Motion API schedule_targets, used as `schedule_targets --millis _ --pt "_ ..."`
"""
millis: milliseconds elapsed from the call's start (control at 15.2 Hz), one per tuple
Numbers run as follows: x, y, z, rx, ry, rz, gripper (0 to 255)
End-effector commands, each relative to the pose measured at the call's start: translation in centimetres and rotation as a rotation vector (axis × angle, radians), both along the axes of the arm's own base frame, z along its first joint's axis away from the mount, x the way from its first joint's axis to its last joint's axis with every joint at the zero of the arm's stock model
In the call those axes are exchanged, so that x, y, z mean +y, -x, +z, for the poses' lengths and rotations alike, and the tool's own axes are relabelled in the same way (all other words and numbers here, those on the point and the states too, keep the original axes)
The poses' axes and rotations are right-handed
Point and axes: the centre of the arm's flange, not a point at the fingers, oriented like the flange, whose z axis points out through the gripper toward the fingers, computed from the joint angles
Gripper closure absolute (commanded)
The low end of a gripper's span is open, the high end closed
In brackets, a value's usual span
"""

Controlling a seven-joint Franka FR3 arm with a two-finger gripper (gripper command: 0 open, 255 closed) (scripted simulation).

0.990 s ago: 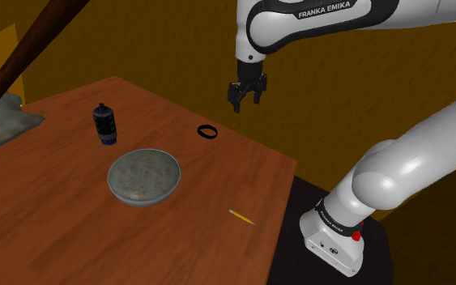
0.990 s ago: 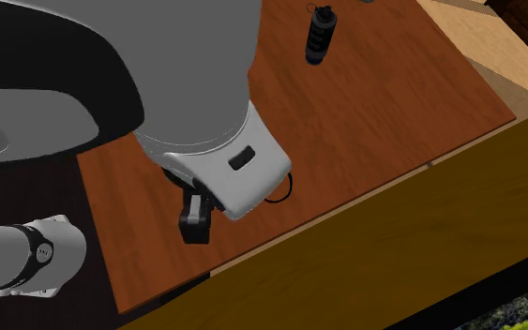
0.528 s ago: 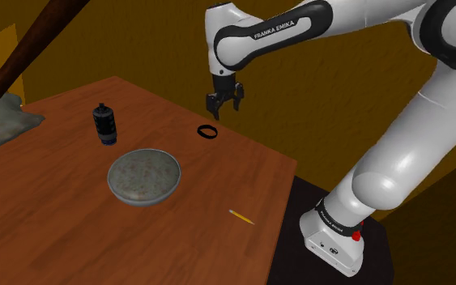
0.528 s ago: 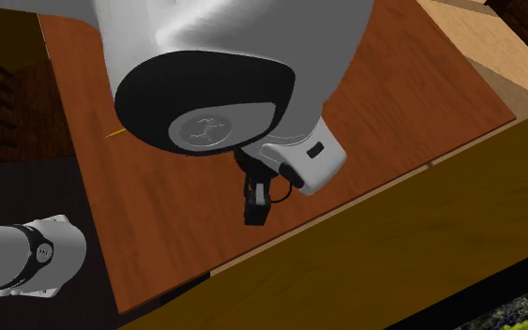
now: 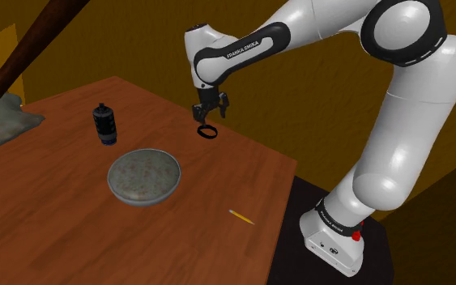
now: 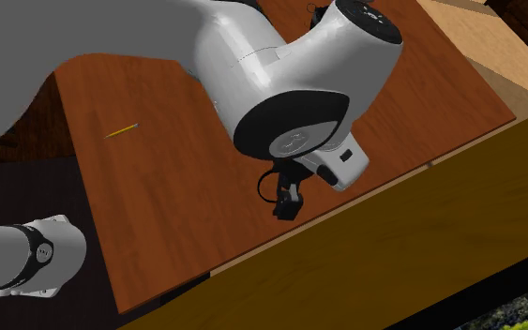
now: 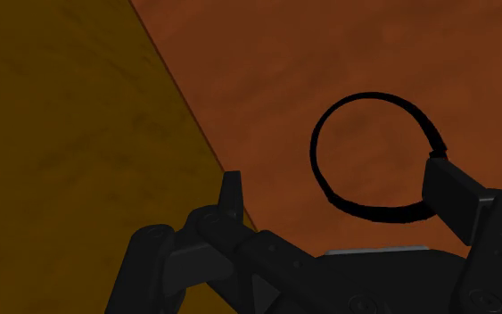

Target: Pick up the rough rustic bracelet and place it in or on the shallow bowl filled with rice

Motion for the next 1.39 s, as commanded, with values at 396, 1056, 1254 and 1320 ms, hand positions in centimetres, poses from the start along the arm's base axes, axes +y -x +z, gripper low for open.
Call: schedule_targets --millis 396,1056,1254,1320 --pt "-0.8 0.6 -3.4 0.0 0.001 0.0 0" --pt "-0.8 0.5 -3.4 0.0 0.001 0.0 255" --pt "-0.8 0.5 -3.4 0.0 0.001 0.0 255" --pt "-0.8 0.5 -3.4 0.0 0.001 0.0 255"
